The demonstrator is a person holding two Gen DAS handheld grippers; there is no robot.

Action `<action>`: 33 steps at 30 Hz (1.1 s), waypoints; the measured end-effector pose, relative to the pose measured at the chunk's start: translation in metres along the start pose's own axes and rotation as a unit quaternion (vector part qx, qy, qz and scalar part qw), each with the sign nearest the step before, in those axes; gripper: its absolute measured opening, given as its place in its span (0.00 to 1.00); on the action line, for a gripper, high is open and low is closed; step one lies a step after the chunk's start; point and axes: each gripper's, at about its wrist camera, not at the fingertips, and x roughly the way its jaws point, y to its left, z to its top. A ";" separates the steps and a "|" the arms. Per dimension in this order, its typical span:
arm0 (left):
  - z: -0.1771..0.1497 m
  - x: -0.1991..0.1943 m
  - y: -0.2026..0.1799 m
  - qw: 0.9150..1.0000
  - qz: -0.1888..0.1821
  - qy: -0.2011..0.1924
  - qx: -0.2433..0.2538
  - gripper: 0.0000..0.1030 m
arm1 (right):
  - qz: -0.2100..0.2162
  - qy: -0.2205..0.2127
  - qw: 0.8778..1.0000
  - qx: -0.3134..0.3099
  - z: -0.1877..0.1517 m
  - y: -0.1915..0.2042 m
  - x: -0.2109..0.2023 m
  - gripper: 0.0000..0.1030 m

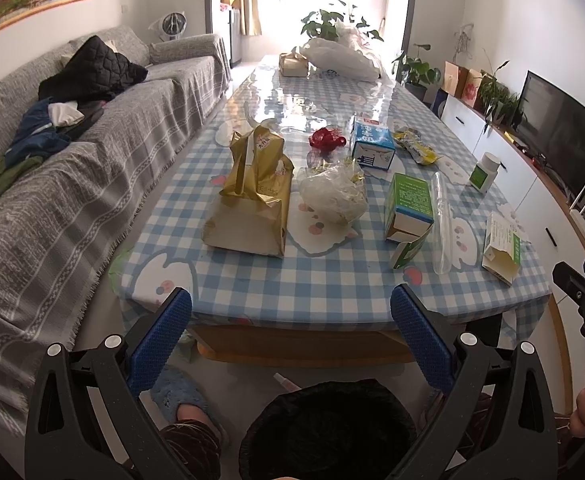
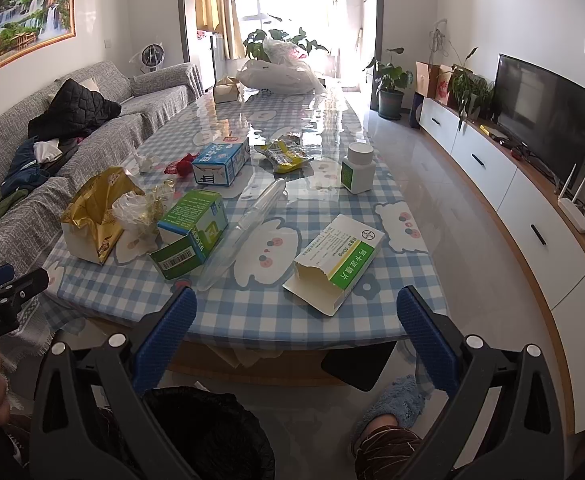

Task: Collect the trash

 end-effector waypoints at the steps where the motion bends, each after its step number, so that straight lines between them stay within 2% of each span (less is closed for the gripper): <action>1: 0.000 -0.001 0.000 1.000 0.000 -0.001 0.000 0.94 | 0.000 0.000 1.000 0.000 0.000 0.000 0.000 0.94; 33: 0.005 -0.003 0.004 1.000 0.006 -0.002 0.009 0.94 | -0.001 0.000 1.000 0.001 0.000 -0.001 0.001 0.94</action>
